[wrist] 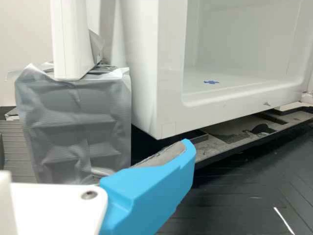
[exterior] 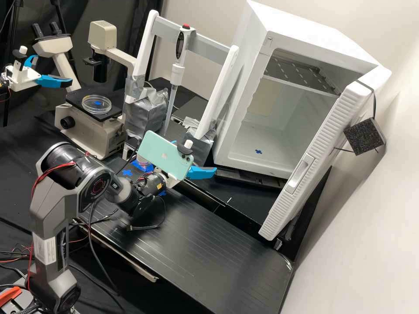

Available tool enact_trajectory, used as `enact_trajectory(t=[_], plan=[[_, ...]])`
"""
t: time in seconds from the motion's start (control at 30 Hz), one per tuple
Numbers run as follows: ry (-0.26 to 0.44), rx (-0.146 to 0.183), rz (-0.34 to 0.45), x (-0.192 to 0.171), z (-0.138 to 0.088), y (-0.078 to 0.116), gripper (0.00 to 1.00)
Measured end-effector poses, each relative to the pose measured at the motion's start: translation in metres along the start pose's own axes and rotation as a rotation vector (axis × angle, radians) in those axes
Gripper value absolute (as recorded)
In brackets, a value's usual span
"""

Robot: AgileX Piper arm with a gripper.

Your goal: Move the petri dish to the bench

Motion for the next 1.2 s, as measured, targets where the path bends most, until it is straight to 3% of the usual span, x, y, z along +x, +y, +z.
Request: enact_trajectory(t=[0.4,0.57,0.67,0.77,0.93,1.03,1.2], plan=[[0.002,0.0,0.002,-0.01,0.001,-0.001,1.0],[0.076,0.002,0.025,-0.042,-0.009,0.002,1.0],[0.172,0.016,0.041,-0.065,-0.025,0.002,1.0],[0.273,0.023,-0.002,-0.086,-0.045,-0.008,1.0],[0.522,-0.03,-0.075,-0.121,-0.092,-0.025,1.0],[0.656,-0.092,-0.125,-0.137,-0.117,-0.038,1.0],[0.771,-0.149,-0.201,-0.141,-0.153,-0.056,1.0]])
